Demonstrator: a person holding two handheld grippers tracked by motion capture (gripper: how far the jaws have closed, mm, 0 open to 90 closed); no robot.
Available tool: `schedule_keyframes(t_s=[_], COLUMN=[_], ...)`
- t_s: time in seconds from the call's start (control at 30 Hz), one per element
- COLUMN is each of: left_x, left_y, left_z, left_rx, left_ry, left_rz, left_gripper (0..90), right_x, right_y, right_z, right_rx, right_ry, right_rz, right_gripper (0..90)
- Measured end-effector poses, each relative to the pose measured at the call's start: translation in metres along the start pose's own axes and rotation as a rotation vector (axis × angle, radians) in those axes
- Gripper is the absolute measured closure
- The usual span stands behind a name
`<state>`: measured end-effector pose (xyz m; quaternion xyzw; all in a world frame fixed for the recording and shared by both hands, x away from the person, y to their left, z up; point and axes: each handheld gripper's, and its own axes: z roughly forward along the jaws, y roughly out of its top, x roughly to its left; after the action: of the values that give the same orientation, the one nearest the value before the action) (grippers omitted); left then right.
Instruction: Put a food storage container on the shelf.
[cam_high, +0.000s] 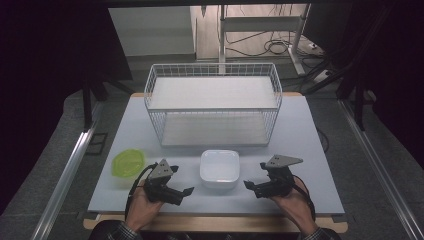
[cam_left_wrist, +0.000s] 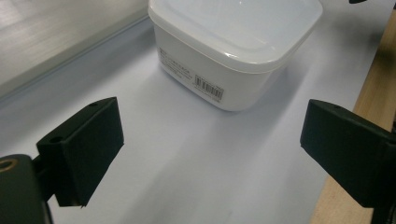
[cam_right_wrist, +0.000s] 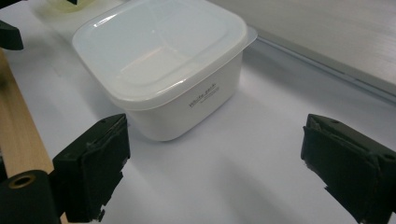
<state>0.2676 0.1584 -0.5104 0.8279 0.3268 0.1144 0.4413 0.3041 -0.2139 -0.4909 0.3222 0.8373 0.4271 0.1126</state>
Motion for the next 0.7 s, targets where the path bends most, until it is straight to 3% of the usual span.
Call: schedule_keyframes(t_s=[0.27,0.4,0.53,0.7], left_x=[-0.001,0.000,0.002,0.004], left_y=[0.005,0.008,0.013,0.024], left_z=[0.004,0.006,0.007,0.011], left_rx=[0.024,0.024,0.022,-0.005], left_ry=[0.011,-0.012,-0.017,-0.048], left_rz=[0.000,-0.026,-0.039,-0.065], left_gripper=[3.2,2.6,4.5,13.6], right_x=[0.001,0.004,0.003,0.000], right_y=[0.002,0.006,0.009,0.016], right_z=[0.003,0.004,0.003,0.003], right_rx=[0.014,0.018,0.023,0.039], right_ry=[-0.012,-0.022,-0.008,0.027], right_rz=[-0.026,-0.031,-0.011,0.023], right_gripper=[3.5,3.6,10.9,24.1])
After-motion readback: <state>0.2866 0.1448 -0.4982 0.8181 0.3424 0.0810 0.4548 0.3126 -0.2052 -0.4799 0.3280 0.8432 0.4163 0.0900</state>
